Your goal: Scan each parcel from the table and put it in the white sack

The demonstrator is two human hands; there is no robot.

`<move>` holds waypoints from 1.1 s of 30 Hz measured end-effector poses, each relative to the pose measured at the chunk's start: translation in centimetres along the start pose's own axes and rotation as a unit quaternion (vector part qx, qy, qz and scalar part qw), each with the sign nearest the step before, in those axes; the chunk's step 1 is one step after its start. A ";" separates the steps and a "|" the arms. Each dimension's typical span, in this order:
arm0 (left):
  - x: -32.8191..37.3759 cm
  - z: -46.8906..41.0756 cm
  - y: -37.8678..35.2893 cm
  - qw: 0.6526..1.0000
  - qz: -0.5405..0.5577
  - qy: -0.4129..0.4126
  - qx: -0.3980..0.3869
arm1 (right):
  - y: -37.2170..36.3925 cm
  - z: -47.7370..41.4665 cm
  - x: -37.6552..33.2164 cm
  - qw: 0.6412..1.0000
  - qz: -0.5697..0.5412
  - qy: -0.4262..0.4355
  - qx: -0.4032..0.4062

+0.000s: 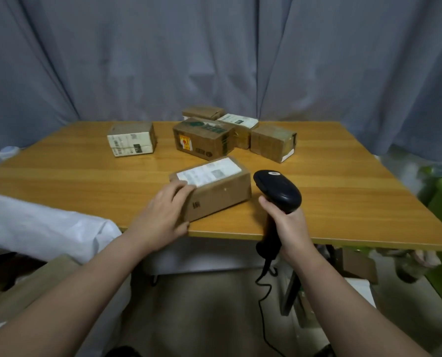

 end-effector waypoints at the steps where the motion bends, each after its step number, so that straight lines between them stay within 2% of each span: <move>1: -0.3 0.7 -0.5 1.000 0.018 0.001 -0.019 | -0.4 0.2 -0.1 1.000 -0.004 0.004 -0.005; 4: -1.4 1.8 0.1 0.981 0.173 0.084 0.027 | -1.4 0.4 -0.2 1.000 0.003 0.005 -0.011; 6: -2.7 2.0 0.5 0.924 0.325 0.190 0.071 | -2.0 0.3 -0.5 1.000 0.009 0.005 -0.017; 8: -3.5 1.7 -0.3 0.844 0.453 0.279 0.070 | -2.9 0.1 -0.9 1.000 0.003 0.008 -0.030; 9: -3.6 1.5 -0.7 0.818 0.483 0.307 0.057 | -3.3 0.0 -0.9 0.999 -0.002 0.006 -0.038; 10: -3.6 1.2 -1.0 0.808 0.494 0.317 0.042 | -3.7 -0.1 -0.9 0.999 -0.006 0.001 -0.043; 14: -2.8 0.3 -2.0 0.798 0.519 0.305 -0.014 | -4.6 -0.2 -0.1 0.998 -0.016 -0.037 -0.047; 19: -2.6 0.4 -2.1 0.793 0.546 0.270 0.011 | -4.4 0.2 0.5 0.998 -0.006 -0.043 -0.049; 22: -2.3 0.8 -1.2 0.765 0.601 0.231 0.031 | -4.6 0.6 0.6 0.996 0.041 -0.043 -0.072; 23: -2.4 0.7 -0.3 0.769 0.601 0.214 0.038 | -4.8 0.7 0.4 0.993 0.068 -0.044 -0.085; 26: -4.0 -0.1 4.0 0.835 0.513 0.178 0.085 | -5.6 1.1 -1.8 0.971 0.201 -0.022 -0.126; 27: -4.8 -0.1 5.0 0.835 0.508 0.185 0.100 | -5.9 1.1 -3.0 0.963 0.233 -0.013 -0.132; 30: -6.6 0.0 4.7 0.787 0.571 0.217 0.088 | -6.8 0.8 -7.0 0.954 0.268 -0.009 -0.132; 33: -7.4 0.6 1.6 0.757 0.602 0.250 0.055 | -8.8 1.0 -9.6 0.931 0.330 -0.022 -0.158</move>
Point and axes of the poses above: each hand's wrist, its own z-axis away from the middle knuckle, its own y-axis out of the back of the hand, x = y × z, the point moved 9 cm from there along -z, towards the middle knuckle, and after that the axes turned 10 degrees about -x, right-handed, at the moved point
